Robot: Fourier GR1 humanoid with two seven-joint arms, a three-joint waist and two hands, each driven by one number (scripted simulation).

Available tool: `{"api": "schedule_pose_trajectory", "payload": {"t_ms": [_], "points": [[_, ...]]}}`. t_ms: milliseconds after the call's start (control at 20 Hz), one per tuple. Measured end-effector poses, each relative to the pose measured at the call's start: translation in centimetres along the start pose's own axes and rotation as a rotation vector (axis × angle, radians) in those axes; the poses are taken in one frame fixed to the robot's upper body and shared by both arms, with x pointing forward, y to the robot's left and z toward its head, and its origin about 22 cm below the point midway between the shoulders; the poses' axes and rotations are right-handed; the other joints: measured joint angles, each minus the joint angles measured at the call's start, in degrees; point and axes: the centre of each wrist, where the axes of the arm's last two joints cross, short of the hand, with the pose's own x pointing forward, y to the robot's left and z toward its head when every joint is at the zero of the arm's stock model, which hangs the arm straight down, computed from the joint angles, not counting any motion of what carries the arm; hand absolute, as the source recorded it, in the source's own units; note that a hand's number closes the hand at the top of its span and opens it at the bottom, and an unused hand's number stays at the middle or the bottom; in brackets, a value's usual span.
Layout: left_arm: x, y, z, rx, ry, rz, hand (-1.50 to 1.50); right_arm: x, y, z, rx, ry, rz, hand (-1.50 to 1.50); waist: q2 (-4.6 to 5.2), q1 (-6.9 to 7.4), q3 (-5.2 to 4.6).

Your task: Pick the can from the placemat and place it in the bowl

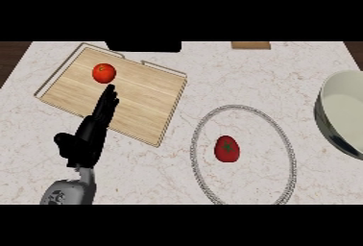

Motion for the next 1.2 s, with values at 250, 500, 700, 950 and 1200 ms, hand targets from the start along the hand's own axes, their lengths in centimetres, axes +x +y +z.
{"api": "schedule_pose_trajectory", "payload": {"t_ms": [250, 500, 700, 950, 1200], "points": [[0.1, -0.1, -0.4, -0.013, -0.008, 0.000, 0.00, -3.1, 0.5, -1.3, -0.024, 0.046, 0.136, 1.50, 0.23, 0.97, 0.05], [0.0, -0.8, -1.1, -0.018, -0.009, -0.002, 0.00, -7.6, 2.2, -2.7, -0.044, 0.095, 0.184, 1.50, 0.36, 1.45, 0.07], [0.2, -0.8, -1.2, -0.022, -0.007, -0.002, 0.00, -11.4, 3.1, -3.7, -0.048, 0.123, 0.225, 1.50, 0.34, 1.69, 0.07], [0.3, -0.3, -1.0, -0.028, -0.006, -0.001, 0.00, -16.3, 4.5, -4.5, -0.013, 0.171, 0.252, 1.50, 0.36, 1.85, 0.10], [0.1, -0.8, -0.9, -0.029, -0.009, 0.000, 0.00, -20.0, 6.4, -5.3, 0.091, 0.250, 0.153, -1.50, 0.37, 1.72, 0.10]]}}
